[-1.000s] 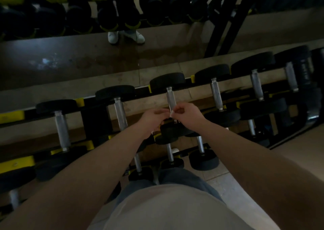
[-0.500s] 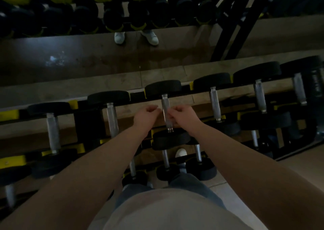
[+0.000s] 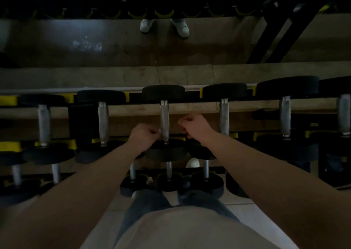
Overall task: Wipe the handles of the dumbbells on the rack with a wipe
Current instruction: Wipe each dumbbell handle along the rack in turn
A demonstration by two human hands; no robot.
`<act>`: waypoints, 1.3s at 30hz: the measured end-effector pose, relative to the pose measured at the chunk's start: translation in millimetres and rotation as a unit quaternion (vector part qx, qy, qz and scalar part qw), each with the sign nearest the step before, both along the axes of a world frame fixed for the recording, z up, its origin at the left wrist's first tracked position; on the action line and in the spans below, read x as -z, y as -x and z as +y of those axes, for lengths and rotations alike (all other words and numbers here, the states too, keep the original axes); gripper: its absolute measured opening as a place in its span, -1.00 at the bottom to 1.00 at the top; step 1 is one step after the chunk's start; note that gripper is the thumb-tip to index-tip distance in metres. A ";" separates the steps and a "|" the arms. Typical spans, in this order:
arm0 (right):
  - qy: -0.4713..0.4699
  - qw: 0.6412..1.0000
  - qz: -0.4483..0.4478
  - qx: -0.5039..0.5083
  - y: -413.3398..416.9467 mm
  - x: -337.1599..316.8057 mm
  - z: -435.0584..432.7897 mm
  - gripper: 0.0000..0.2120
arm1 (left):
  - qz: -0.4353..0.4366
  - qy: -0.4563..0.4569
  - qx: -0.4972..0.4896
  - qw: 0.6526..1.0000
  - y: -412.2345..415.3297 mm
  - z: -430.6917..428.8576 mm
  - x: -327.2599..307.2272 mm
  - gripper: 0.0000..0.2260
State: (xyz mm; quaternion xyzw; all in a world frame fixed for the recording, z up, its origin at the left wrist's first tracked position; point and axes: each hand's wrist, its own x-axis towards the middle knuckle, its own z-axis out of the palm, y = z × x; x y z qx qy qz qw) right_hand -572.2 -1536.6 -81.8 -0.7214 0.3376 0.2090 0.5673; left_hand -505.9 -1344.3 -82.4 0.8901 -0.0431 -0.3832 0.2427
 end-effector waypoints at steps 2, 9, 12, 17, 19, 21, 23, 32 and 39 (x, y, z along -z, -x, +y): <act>-0.011 1.000 0.011 -0.021 1.5 2.0 3.1 -0.89 | 0.009 -0.008 0.008 1.000 3.1 1.6 -1.5 -0.89; -0.030 0.999 0.000 -0.012 2.5 -4.7 6.6 -0.81 | -0.043 0.112 -0.235 0.965 -29.0 -36.2 -8.3 -0.93; -0.018 1.000 0.010 0.004 4.1 -3.9 8.1 -0.81 | -0.008 0.104 -0.164 0.981 -21.7 -25.1 -5.5 -0.91; -0.006 0.999 0.031 0.004 5.0 0.6 23.3 -0.85 | 0.090 0.004 0.045 0.995 -8.4 1.6 8.9 -0.82; -0.012 0.999 0.034 0.008 0.7 1.1 29.5 -0.88 | 0.118 0.071 -0.058 0.989 -19.7 -3.4 3.3 -0.87; -0.015 0.999 0.034 0.018 -4.5 -3.0 33.4 -0.87 | 0.112 0.144 -0.175 0.967 -36.8 -15.4 -6.2 -0.96; -0.017 0.999 0.027 0.033 -8.3 -7.0 36.0 -0.87 | 0.082 0.205 -0.250 0.943 -50.5 -25.0 -5.7 -0.92; -0.023 0.994 0.039 0.095 -13.6 -1.9 47.8 -0.84 | 0.119 0.051 0.038 0.991 -15.9 10.3 14.5 -0.77; -0.008 0.995 0.047 0.084 -15.4 -6.1 48.4 -0.83 | -0.014 0.212 -0.132 0.968 -45.3 -7.3 2.2 -0.87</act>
